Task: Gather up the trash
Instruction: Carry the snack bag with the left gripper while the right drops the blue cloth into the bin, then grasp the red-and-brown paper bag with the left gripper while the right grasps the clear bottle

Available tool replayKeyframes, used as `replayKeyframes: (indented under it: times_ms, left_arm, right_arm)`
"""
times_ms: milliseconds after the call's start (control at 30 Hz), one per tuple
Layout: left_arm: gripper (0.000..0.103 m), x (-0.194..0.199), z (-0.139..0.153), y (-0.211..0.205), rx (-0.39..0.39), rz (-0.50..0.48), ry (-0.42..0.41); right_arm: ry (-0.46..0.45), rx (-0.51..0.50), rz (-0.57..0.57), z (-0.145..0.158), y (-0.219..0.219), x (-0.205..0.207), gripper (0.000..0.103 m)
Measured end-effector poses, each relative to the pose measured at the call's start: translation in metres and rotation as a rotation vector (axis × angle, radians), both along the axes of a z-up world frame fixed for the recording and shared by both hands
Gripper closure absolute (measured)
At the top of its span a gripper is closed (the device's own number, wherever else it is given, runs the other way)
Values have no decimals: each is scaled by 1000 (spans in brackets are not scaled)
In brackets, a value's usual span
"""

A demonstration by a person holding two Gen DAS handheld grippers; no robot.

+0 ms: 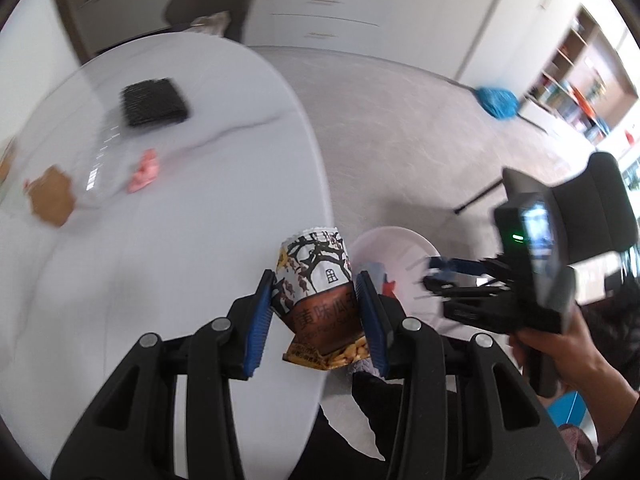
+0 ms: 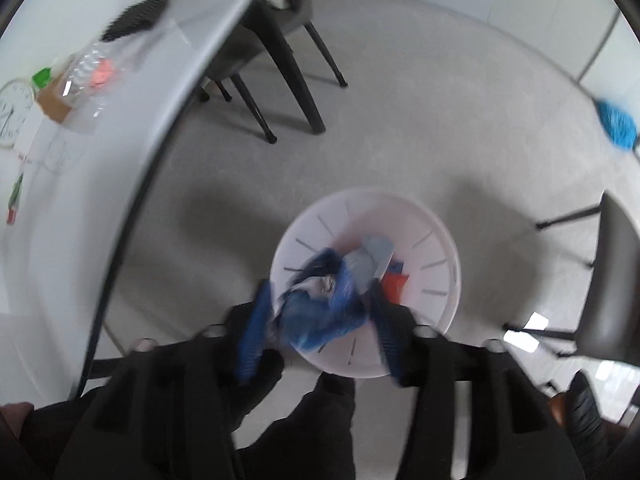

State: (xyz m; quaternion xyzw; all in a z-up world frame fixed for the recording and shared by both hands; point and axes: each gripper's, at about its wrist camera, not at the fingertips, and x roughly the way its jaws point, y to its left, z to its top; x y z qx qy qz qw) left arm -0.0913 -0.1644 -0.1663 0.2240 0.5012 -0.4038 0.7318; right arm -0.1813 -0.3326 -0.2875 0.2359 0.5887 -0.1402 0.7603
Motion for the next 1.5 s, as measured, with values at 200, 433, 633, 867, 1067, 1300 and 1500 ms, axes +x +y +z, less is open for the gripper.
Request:
replayKeyframes:
  times_ms: [200,433,633,867,1067,1300,1500]
  left_arm:
    - [63,-24,-16,-40,37,-128,0]
    - [53,-53,-66,-98,73,-272,104]
    - [10,-73,-140,-134,128,-264,243]
    - [10,-65,-121,-133,144,-143,167]
    - [8,-25,-26,-91,14,67,3]
    - [8,15,39,2,-40,394,-140]
    - [8,50,47,69,12,579,-216]
  right_arm:
    - [4,-26,-88,-1,-18,-26,10]
    - [4,-122,-214,37,-59,-94,4]
    - [-10,-103,-272,53,-89,-131,3]
    - [-38,-97,-232,60,-110,-131,3]
    - [-126,-73,-142,84,-110,-96,3]
    - [-234,-88,63,126,-80,-33,3]
    - [-273,-84,178,143,-45,14,3]
